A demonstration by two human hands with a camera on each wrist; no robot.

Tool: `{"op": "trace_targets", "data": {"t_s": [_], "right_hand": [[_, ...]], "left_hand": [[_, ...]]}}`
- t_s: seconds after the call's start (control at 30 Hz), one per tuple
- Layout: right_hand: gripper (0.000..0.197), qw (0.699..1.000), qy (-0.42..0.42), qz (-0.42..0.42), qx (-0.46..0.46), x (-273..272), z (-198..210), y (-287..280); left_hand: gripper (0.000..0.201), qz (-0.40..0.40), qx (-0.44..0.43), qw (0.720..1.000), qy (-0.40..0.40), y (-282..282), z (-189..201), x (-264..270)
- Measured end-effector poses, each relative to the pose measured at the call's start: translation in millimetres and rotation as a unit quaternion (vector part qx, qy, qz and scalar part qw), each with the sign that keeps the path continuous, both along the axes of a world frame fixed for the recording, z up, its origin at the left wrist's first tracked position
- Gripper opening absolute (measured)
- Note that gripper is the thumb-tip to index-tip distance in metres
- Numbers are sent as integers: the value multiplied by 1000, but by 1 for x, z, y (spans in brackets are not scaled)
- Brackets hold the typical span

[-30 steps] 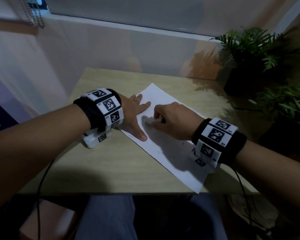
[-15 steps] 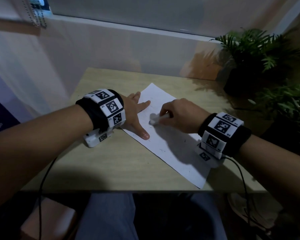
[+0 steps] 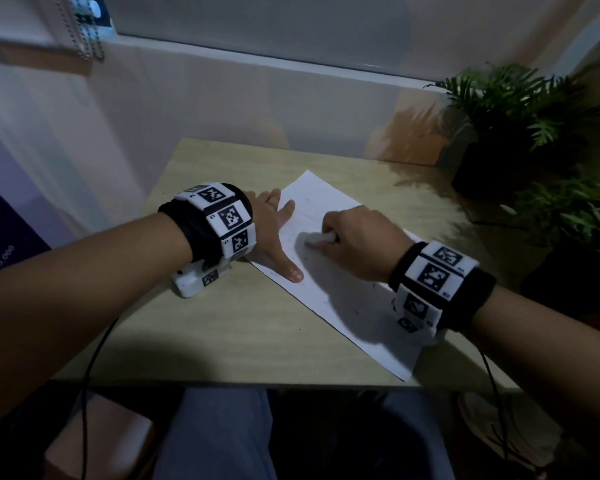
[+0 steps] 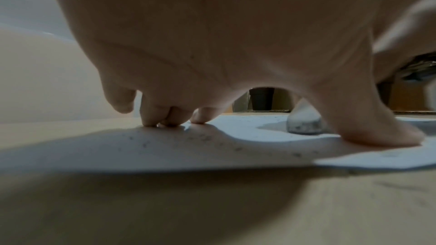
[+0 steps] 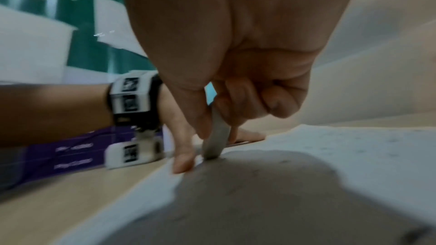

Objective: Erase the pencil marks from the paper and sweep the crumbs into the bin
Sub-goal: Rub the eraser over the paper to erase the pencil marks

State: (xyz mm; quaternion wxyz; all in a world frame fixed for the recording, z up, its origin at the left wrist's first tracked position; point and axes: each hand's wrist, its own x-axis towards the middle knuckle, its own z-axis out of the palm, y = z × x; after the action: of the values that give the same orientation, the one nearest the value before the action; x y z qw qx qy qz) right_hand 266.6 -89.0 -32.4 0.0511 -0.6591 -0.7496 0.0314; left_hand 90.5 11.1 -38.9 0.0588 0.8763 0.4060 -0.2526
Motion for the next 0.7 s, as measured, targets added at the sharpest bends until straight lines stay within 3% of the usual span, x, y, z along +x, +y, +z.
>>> {"op": "trace_targets", "data": {"t_s": [0.13, 0.27, 0.33, 0.47, 0.6, 0.7], "right_hand": [[36, 995, 60, 51, -62, -5, 5, 0], [39, 999, -7, -46, -8, 9, 8, 13], [38, 999, -35, -20, 8, 1, 4, 7], [43, 996, 43, 60, -55, -6, 6, 3], [44, 999, 23, -3, -35, 8, 10, 20], [41, 1000, -12, 17, -4, -7, 2, 12]], "left_hand": [[161, -4, 6, 1000, -2, -1, 0, 0], [158, -9, 13, 1000, 0, -1, -1, 0], [159, -12, 17, 1000, 3, -1, -2, 0], [158, -10, 17, 1000, 5, 0, -2, 1], [154, -12, 23, 1000, 0, -2, -2, 0], [157, -10, 17, 1000, 2, -1, -2, 1]]}}
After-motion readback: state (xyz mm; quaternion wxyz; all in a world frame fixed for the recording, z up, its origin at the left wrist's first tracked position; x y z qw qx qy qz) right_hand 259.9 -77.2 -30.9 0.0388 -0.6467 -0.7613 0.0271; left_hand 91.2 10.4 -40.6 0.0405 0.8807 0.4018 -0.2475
